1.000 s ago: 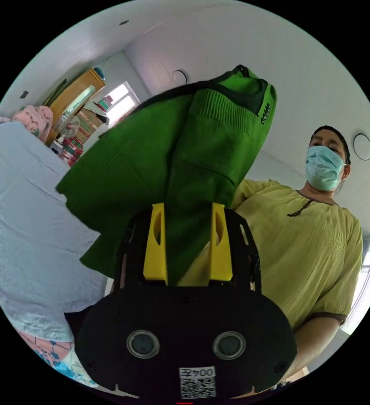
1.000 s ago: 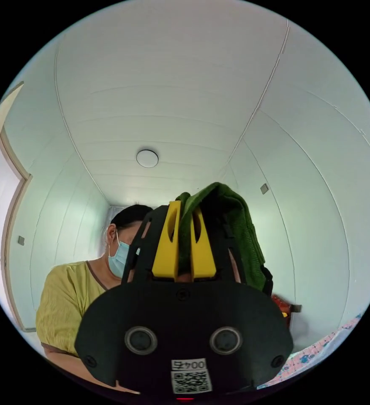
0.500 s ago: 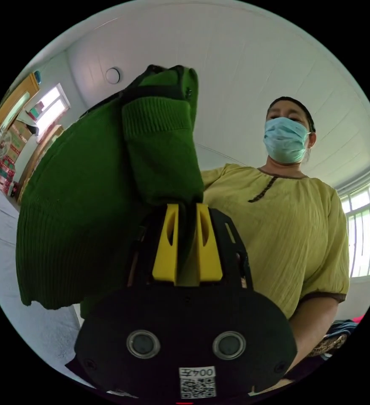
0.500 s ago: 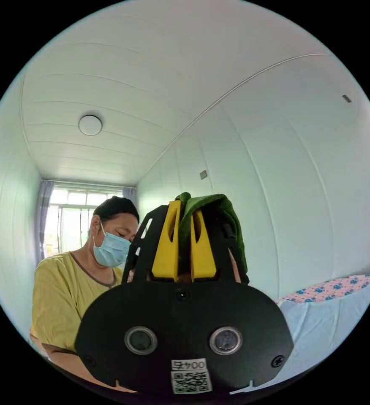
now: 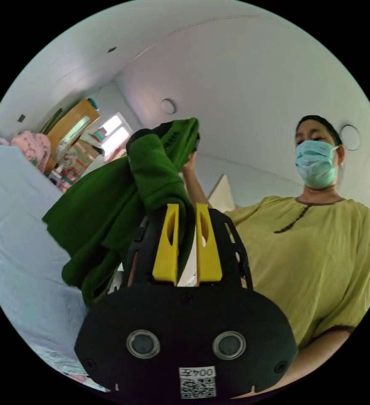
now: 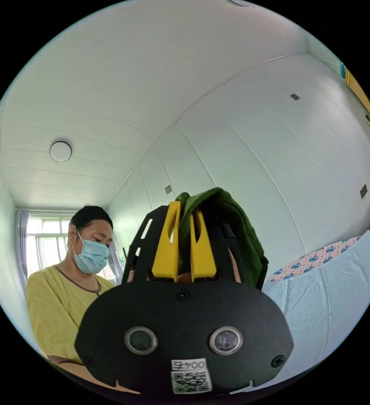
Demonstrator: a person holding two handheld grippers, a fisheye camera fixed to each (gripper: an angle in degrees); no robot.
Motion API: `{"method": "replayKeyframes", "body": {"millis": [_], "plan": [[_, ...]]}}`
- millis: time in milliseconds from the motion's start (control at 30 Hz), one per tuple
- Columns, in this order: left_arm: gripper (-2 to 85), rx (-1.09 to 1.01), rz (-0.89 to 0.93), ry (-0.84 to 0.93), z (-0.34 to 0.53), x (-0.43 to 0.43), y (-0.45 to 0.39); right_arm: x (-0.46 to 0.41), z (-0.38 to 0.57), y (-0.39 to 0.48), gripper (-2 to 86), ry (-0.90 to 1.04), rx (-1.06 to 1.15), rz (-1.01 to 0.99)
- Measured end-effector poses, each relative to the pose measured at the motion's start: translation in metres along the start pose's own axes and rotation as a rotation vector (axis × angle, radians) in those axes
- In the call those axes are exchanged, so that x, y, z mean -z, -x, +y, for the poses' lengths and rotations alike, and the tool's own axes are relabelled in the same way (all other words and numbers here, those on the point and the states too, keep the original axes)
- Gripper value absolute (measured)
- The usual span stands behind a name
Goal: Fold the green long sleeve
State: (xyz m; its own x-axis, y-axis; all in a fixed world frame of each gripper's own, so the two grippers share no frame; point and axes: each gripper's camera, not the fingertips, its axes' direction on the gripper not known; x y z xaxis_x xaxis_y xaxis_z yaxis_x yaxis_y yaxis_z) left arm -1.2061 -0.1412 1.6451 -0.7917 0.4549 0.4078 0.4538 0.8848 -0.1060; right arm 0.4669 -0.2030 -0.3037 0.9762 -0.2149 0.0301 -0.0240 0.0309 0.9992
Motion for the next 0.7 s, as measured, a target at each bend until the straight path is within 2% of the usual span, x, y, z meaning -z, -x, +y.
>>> {"method": "replayKeyframes", "body": {"millis": [133, 267, 433, 600, 700], "plan": [[3.9, 0.093, -0.203, -0.059, 0.011, -0.041, 0.027, -0.013, 0.000, -0.005, 4.4, 0.023, -0.049, -0.052], [3.2, 0.108, -0.508, -0.063, 0.018, -0.095, 0.041, -0.026, 0.000, -0.005, 4.3, 0.099, -0.099, -0.087], [2.7, 0.117, -0.869, -0.160, 0.015, -0.123, 0.022, -0.043, 0.000, 0.001, 4.3, 0.262, -0.113, 0.003], [2.4, -0.106, -1.179, -0.270, -0.024, -0.137, -0.073, -0.071, -0.006, 0.025, 3.6, 0.517, 0.010, 0.227], [2.2, -0.282, -1.322, -0.296, -0.055, -0.154, -0.139, -0.092, -0.010, 0.051, 3.5, 0.618, 0.112, 0.233]]}}
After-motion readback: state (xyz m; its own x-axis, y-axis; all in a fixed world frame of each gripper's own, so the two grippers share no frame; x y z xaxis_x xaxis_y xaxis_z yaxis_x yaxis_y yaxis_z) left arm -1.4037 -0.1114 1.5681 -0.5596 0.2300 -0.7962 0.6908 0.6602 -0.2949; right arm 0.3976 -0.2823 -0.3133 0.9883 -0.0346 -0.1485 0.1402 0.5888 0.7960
